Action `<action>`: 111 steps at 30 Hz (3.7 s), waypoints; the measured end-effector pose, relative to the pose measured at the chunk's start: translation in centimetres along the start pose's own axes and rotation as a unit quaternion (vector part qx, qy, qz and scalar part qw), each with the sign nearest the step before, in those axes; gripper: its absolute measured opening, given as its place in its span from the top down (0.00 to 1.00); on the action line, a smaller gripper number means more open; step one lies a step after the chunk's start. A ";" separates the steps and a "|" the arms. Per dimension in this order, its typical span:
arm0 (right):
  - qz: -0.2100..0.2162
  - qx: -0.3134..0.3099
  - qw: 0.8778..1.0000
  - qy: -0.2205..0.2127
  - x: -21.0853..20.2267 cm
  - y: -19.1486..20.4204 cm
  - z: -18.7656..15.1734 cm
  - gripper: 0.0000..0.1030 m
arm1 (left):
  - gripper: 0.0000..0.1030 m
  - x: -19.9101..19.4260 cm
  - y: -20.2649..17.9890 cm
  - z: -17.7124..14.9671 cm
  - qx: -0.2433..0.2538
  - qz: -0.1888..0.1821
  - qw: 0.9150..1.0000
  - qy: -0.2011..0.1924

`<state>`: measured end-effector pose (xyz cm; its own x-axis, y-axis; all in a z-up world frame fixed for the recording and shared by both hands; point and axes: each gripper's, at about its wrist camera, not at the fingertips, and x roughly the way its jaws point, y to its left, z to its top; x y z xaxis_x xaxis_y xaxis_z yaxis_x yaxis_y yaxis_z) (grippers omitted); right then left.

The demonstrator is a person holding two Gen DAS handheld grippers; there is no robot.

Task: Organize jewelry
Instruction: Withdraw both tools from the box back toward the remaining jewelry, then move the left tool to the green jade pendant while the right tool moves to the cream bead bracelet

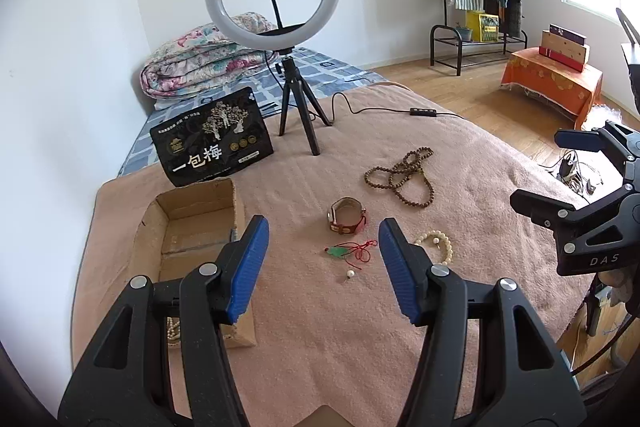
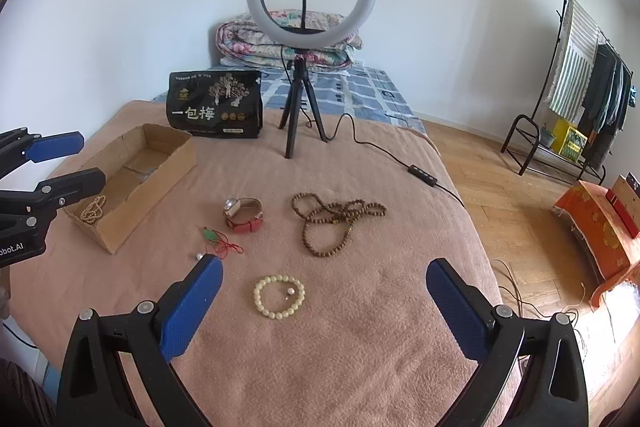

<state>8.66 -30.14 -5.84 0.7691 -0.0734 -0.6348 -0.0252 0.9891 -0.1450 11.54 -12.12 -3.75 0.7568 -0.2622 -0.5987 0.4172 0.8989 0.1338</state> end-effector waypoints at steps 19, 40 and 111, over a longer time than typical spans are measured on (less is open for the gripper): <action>-0.017 0.036 0.998 0.048 3.9 -4.0 -3.8 0.00 | 0.42 5.3 -3.3 -0.6 0.027 0.005 0.999 0.041; -0.005 0.043 0.996 0.073 7.0 -4.2 -5.5 0.00 | 0.42 11.2 -3.0 -2.7 0.006 -0.034 0.995 0.097; 0.124 0.030 0.975 0.180 16.4 0.4 -6.1 0.60 | 0.70 21.1 1.1 -5.0 -0.095 -0.096 0.977 0.167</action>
<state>17.36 -31.69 -20.98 0.4705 0.1403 -0.8712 -0.1362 0.9870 0.0854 25.43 -14.86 -20.17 0.4546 -0.3311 -0.8269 0.4096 0.9021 -0.1360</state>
